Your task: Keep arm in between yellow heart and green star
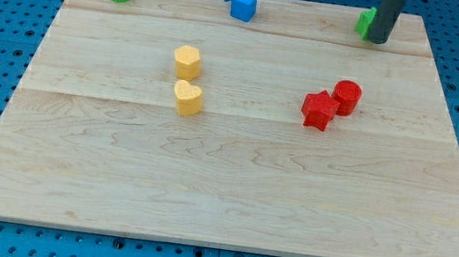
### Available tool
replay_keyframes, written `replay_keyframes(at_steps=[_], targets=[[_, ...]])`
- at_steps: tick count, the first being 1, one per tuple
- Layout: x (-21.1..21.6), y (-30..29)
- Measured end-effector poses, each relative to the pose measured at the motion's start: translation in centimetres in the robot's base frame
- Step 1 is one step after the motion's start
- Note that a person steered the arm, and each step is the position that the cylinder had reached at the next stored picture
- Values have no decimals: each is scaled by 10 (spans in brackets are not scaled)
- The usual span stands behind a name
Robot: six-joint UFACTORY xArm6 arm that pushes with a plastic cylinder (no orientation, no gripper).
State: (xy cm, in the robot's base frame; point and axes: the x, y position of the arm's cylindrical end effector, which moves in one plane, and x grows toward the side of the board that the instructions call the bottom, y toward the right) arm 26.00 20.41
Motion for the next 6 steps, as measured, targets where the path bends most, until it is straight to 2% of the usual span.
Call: replay_keyframes(at_steps=[1,2,4,5,6], targets=[[0,2],[3,-21],[52,-188],[106,-199],[139,-172]])
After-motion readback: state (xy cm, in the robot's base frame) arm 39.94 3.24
